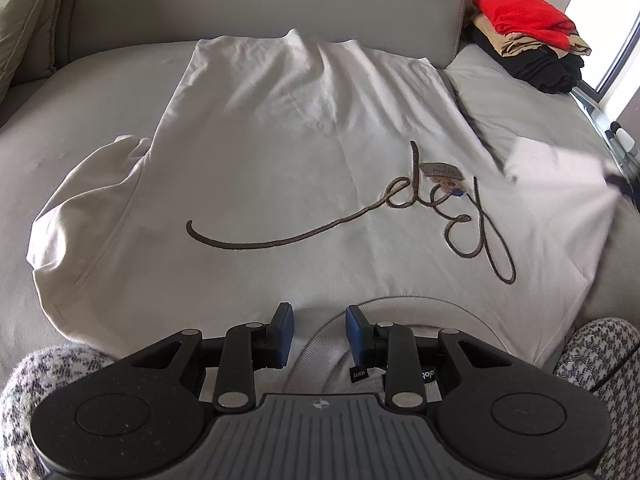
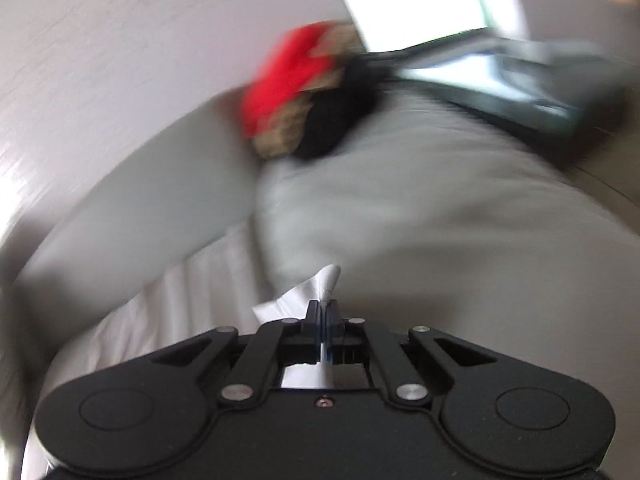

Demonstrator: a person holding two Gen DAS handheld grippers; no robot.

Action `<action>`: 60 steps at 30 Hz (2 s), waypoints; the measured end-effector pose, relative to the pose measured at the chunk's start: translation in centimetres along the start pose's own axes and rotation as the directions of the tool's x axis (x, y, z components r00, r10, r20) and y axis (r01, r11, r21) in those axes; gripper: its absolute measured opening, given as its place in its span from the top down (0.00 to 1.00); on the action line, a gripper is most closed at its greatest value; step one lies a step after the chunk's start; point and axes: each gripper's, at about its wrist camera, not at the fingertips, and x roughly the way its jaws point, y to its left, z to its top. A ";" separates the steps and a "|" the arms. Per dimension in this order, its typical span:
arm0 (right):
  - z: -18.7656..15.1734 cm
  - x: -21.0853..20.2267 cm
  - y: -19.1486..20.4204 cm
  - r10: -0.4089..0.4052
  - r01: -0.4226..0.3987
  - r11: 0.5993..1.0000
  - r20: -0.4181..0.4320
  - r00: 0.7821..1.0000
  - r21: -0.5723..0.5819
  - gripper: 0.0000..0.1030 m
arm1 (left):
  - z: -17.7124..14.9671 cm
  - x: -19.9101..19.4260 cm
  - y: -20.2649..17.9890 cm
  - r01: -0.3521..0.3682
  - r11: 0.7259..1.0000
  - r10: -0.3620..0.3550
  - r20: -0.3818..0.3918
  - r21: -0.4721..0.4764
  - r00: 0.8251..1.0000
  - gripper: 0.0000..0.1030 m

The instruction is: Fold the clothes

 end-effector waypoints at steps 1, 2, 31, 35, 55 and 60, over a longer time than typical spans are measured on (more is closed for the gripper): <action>-0.3 0.0 -1.1 -0.040 0.041 0.998 -0.006 0.999 0.044 0.98 | 0.0 0.0 -0.1 -0.003 1.000 0.003 0.002 0.008 1.000 0.72; -0.9 -0.1 -2.1 -0.068 0.069 0.994 -0.018 0.998 0.084 0.98 | -0.1 0.0 -0.1 -0.004 1.000 0.004 0.004 0.016 1.000 0.72; -5.9 5.7 4.8 -0.120 0.018 0.978 -0.491 0.863 -0.208 1.00 | -2.4 -1.8 1.4 -0.213 0.975 0.213 -0.006 -0.064 0.977 0.81; -5.9 4.7 4.1 -0.175 0.064 0.968 -0.472 0.864 -0.242 1.00 | -3.7 -2.0 -0.1 -0.210 0.977 0.210 0.011 0.028 0.978 0.91; -13.2 1.0 17.5 0.369 -0.464 0.886 -0.588 0.720 -0.011 0.63 | -3.4 -8.2 15.8 0.020 0.906 0.115 0.292 -0.424 0.949 0.61; -15.3 3.7 17.1 0.370 -0.387 0.915 -0.630 0.683 0.117 0.63 | -3.5 -6.3 22.8 0.169 0.748 0.046 0.304 -0.642 0.952 0.61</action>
